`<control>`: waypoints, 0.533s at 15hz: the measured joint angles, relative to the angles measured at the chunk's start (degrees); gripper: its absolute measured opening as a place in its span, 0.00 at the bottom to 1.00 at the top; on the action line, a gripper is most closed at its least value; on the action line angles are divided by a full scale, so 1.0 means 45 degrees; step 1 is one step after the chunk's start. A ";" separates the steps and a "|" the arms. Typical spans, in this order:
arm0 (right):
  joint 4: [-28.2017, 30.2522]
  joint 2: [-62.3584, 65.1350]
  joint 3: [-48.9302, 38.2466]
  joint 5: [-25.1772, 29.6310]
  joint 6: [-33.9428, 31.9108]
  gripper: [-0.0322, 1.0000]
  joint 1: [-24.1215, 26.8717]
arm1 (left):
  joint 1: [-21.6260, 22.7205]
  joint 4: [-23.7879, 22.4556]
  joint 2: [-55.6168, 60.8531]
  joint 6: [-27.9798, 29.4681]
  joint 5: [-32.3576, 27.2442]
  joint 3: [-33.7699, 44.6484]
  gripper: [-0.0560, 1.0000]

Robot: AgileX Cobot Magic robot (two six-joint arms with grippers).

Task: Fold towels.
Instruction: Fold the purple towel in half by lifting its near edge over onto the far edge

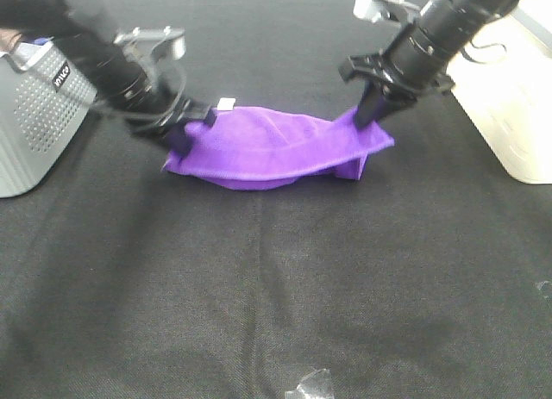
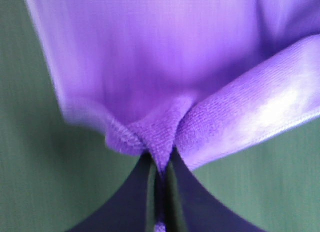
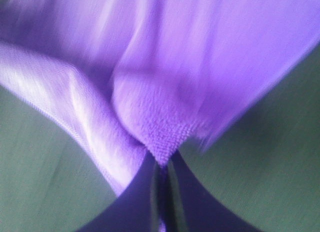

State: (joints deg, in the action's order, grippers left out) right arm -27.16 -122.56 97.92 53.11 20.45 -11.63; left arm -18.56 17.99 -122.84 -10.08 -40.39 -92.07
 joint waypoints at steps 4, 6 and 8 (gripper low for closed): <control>0.0115 -0.2050 0.2801 -0.0102 -0.0955 0.06 0.0522 | 0.0624 -0.0013 -0.1910 0.0000 -0.0064 -0.3349 0.05; 0.0255 -0.2827 0.4151 -0.0433 -0.1171 0.06 0.0624 | 0.0993 -0.0013 -0.2916 0.0000 -0.0433 -0.5067 0.05; 0.0598 -0.3158 0.4991 -0.1324 -0.1515 0.06 0.0624 | 0.1120 -0.0013 -0.3743 0.0000 -0.0586 -0.6455 0.05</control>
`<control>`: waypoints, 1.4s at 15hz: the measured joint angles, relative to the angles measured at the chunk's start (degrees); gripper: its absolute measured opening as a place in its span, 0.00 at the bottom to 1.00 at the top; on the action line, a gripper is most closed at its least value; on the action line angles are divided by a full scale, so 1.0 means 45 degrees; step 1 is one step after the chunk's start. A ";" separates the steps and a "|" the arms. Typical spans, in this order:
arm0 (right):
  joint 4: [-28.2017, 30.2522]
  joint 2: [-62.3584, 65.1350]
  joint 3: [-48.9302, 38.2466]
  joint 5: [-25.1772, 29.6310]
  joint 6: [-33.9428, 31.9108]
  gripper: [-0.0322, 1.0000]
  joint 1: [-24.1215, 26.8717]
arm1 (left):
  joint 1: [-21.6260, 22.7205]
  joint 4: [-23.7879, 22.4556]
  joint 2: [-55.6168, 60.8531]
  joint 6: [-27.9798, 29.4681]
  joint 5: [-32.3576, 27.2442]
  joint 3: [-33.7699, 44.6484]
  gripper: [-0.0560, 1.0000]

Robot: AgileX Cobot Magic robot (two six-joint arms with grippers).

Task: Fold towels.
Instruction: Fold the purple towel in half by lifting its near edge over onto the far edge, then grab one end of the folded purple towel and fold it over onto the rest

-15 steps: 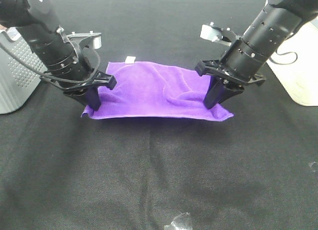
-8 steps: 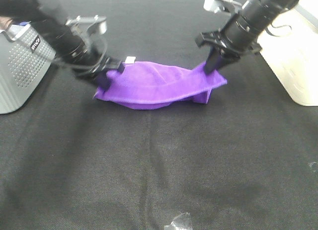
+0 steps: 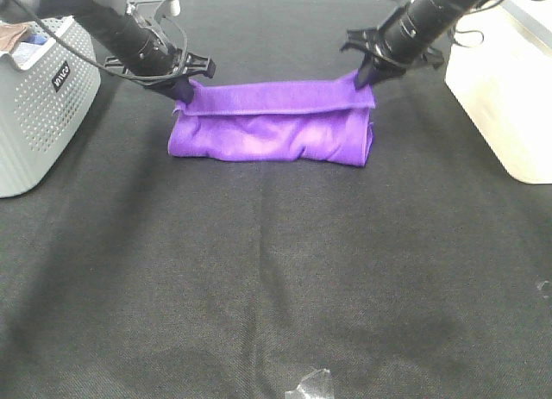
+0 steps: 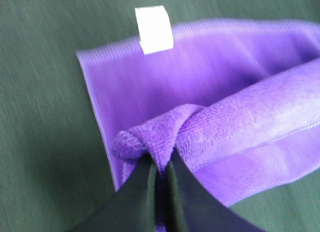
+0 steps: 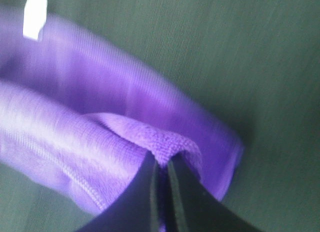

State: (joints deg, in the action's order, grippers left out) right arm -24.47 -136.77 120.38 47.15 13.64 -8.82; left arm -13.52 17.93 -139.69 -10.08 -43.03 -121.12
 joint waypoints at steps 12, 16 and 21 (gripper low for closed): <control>0.0649 -0.1477 0.0153 -0.0904 -0.0216 0.10 0.0000 | 0.0000 -0.0178 -0.1095 -0.0242 0.0509 -0.0662 0.05; 0.0802 -0.1502 0.0153 -0.0802 -0.0280 0.43 0.0000 | 0.0000 -0.0446 -0.1451 -0.0255 0.0357 -0.0662 0.35; 0.1120 -0.0751 0.0166 0.0191 -0.0293 0.65 0.0000 | 0.0064 -0.1528 -0.1490 0.1222 -0.1770 -0.2636 0.73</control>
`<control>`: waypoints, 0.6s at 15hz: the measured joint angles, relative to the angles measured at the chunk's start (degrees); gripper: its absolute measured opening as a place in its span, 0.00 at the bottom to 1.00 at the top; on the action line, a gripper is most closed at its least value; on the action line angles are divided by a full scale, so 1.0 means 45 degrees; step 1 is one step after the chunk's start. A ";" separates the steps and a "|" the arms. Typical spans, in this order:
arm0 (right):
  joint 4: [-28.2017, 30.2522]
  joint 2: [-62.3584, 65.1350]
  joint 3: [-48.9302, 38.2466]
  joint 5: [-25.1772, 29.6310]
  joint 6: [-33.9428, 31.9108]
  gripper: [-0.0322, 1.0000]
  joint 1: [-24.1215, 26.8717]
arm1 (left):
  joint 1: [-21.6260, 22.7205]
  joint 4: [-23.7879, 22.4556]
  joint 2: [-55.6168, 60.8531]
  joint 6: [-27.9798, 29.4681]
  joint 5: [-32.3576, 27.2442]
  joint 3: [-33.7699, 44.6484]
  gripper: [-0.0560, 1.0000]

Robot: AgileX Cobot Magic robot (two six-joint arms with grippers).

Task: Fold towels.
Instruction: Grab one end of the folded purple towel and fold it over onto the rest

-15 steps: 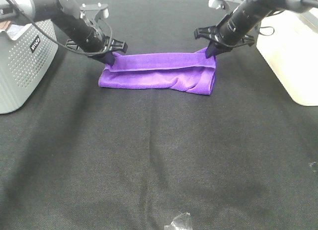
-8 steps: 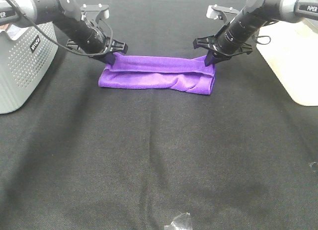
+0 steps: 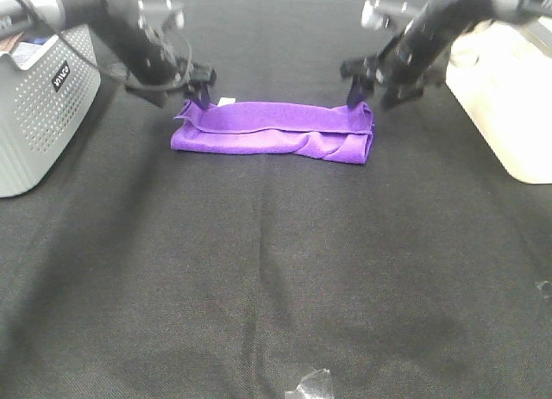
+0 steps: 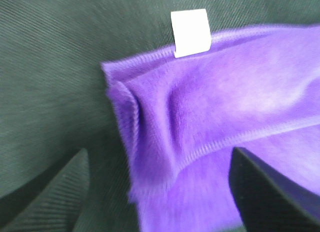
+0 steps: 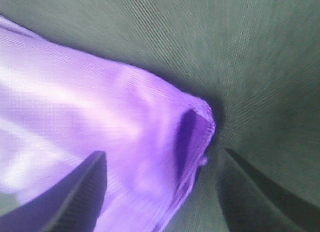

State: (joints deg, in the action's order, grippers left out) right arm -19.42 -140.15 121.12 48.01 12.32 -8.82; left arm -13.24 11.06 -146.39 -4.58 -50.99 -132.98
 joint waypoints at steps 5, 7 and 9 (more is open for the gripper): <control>-0.0637 0.1273 0.0025 0.3018 0.0000 0.65 0.0000 | 0.0802 0.0853 -0.0178 -0.0064 -0.3234 -0.0980 0.74; -0.0662 0.1286 0.0025 0.3565 0.0000 0.65 0.0000 | 0.1006 0.1362 -0.0407 -0.0357 -0.3310 -0.0980 0.74; -0.0675 0.1350 0.0025 0.4265 0.0000 0.65 0.0000 | 0.1362 0.2852 -0.0980 -0.1108 -0.3107 -0.0980 0.74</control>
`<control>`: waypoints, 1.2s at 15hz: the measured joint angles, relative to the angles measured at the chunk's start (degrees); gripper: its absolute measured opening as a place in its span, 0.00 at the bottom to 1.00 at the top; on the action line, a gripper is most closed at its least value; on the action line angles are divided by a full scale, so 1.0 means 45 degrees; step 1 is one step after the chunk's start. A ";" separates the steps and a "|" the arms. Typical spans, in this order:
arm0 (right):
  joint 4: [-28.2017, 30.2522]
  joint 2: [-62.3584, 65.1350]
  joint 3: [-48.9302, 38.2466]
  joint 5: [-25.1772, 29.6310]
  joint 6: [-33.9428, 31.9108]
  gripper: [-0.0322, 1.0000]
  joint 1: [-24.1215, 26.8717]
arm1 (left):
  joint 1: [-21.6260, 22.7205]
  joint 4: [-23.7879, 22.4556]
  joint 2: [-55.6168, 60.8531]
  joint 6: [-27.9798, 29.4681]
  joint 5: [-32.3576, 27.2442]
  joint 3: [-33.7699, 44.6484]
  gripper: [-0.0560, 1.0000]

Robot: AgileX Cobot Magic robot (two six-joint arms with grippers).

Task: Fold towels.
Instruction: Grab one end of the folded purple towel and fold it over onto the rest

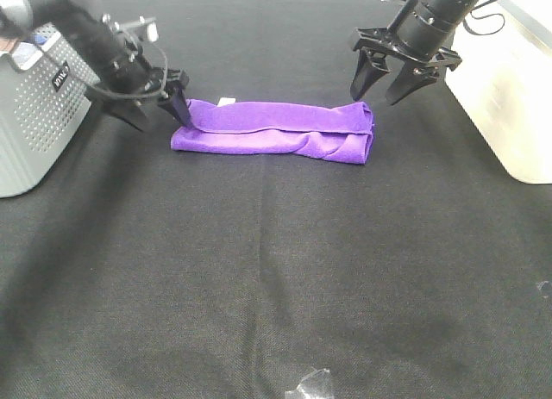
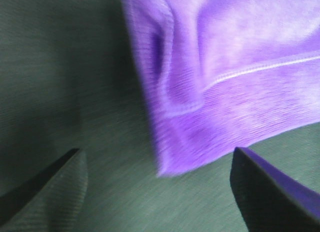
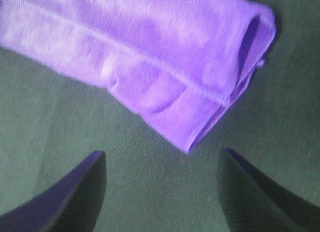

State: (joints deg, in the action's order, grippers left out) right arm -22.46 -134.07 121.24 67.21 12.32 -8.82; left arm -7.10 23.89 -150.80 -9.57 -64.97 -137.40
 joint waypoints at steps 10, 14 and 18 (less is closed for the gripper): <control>0.0000 0.0000 0.0000 0.0242 -0.0013 0.65 0.0000 | 0.0433 0.2674 -0.1070 -0.1108 0.0866 -0.0127 0.74; -0.0025 0.0000 0.0000 0.0344 -0.0013 0.65 0.0000 | -0.0204 0.2941 -0.1273 -0.1235 0.1528 -0.0216 0.74; -0.0025 0.0000 0.0000 0.0547 -0.0013 0.65 0.0000 | -0.0713 0.3667 -0.1451 -0.1273 0.2024 -0.0267 0.74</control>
State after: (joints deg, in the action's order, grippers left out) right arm -22.57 -134.07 121.24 69.67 12.26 -8.82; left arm -10.31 40.39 -157.33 -15.30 -55.86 -138.60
